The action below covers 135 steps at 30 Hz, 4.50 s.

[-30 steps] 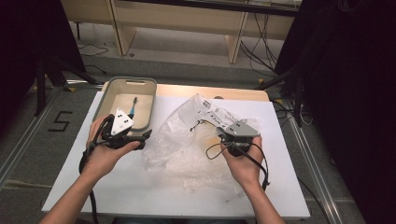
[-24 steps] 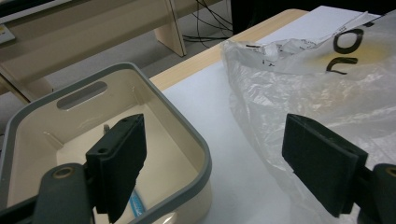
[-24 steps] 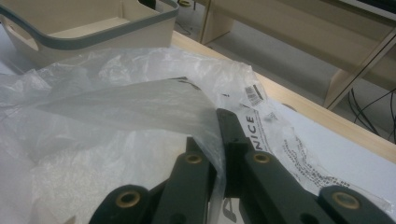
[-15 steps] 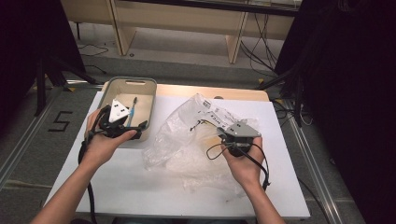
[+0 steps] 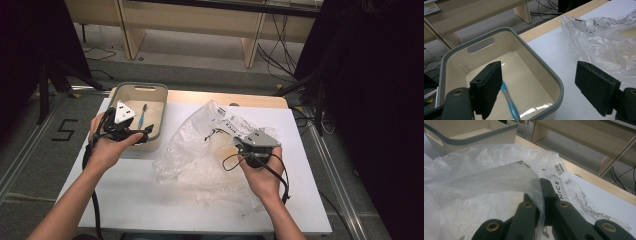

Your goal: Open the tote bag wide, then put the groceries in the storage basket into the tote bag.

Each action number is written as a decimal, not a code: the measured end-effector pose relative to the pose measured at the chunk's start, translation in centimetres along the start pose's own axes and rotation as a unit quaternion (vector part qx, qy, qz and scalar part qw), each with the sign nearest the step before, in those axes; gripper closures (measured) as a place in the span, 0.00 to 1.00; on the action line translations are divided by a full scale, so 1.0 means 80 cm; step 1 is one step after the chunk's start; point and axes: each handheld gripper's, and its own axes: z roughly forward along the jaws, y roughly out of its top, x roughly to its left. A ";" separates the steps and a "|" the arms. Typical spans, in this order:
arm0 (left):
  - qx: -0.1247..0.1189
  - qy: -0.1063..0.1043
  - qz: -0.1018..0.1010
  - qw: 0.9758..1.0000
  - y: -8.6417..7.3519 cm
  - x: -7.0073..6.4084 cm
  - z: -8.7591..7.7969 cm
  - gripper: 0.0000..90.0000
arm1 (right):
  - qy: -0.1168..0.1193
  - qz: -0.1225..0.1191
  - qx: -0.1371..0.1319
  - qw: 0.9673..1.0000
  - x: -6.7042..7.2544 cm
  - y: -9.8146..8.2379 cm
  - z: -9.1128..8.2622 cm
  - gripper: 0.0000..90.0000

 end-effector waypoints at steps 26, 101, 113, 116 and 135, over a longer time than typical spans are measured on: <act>0.019 0.011 -0.007 1.000 0.001 0.013 0.015 0.24 | -0.001 0.001 -0.003 1.000 -0.005 -0.002 -0.001 1.00; 0.170 0.048 -0.087 0.980 0.012 0.059 0.141 0.37 | 0.000 0.001 -0.001 1.000 -0.005 -0.003 -0.001 1.00; 0.189 0.061 -0.098 0.975 0.012 0.067 0.157 0.38 | 0.001 0.001 0.000 1.000 -0.005 -0.004 -0.001 1.00; 0.201 0.063 -0.109 0.971 0.008 0.070 0.161 0.39 | 0.001 0.002 0.000 1.000 -0.005 -0.004 0.000 1.00; 0.227 0.076 -0.127 0.963 0.017 0.081 0.175 0.42 | 0.002 -0.002 0.001 1.000 -0.004 -0.005 0.001 1.00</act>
